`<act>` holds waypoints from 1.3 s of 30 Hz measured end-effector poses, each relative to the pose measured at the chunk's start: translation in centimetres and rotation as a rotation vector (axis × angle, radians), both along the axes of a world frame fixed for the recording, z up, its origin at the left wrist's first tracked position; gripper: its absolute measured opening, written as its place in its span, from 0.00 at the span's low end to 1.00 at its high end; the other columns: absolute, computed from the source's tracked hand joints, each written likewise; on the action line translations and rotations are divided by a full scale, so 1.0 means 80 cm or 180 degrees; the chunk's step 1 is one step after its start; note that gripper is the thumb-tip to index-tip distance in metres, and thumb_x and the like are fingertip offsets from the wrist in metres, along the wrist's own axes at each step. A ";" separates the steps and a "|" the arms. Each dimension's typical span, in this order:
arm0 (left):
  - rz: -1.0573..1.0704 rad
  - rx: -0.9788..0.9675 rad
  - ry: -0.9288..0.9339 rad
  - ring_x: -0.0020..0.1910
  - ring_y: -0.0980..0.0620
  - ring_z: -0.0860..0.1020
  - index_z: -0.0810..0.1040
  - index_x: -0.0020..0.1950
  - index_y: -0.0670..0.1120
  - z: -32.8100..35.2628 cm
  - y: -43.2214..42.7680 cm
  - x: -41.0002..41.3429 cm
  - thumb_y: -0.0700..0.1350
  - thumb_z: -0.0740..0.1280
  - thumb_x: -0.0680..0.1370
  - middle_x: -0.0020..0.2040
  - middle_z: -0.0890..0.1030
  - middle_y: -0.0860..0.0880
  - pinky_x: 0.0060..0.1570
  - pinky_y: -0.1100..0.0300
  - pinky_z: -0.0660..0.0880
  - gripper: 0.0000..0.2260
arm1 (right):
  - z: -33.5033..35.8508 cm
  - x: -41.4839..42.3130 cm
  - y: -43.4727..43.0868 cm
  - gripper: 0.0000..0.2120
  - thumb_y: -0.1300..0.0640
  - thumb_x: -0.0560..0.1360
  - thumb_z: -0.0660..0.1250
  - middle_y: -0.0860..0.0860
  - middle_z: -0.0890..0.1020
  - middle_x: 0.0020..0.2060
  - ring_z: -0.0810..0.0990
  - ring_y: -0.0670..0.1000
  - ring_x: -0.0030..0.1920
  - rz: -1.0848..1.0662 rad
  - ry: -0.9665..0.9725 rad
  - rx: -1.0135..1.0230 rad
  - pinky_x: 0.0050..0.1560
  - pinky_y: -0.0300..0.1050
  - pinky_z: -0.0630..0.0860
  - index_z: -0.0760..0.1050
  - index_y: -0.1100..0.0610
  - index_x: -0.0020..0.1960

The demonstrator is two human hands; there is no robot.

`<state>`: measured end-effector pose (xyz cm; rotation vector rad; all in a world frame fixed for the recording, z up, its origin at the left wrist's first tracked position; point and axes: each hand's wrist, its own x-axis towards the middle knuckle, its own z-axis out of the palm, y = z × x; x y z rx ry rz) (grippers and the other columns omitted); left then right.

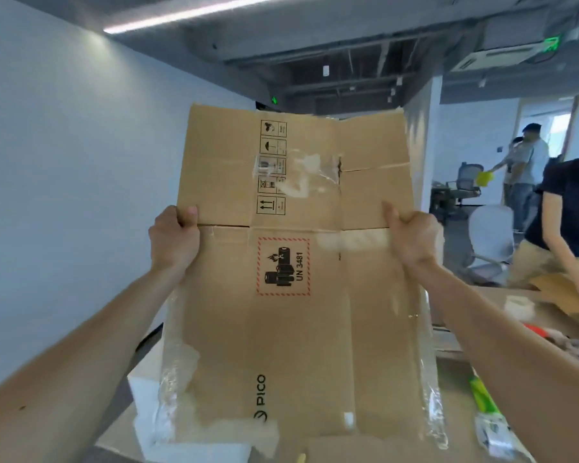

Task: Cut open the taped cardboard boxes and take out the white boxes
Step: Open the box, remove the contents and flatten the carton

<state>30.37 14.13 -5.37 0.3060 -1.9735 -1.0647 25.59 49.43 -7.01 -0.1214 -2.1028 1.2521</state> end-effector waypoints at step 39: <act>0.3638 -0.0771 -0.0697 0.38 0.41 0.74 0.66 0.49 0.41 0.003 -0.477 0.414 0.57 0.53 0.84 0.38 0.73 0.46 0.37 0.51 0.69 0.19 | 0.034 0.024 -0.787 0.30 0.41 0.82 0.52 0.55 0.72 0.29 0.71 0.59 0.35 0.3350 0.0819 0.0851 0.40 0.47 0.64 0.67 0.61 0.30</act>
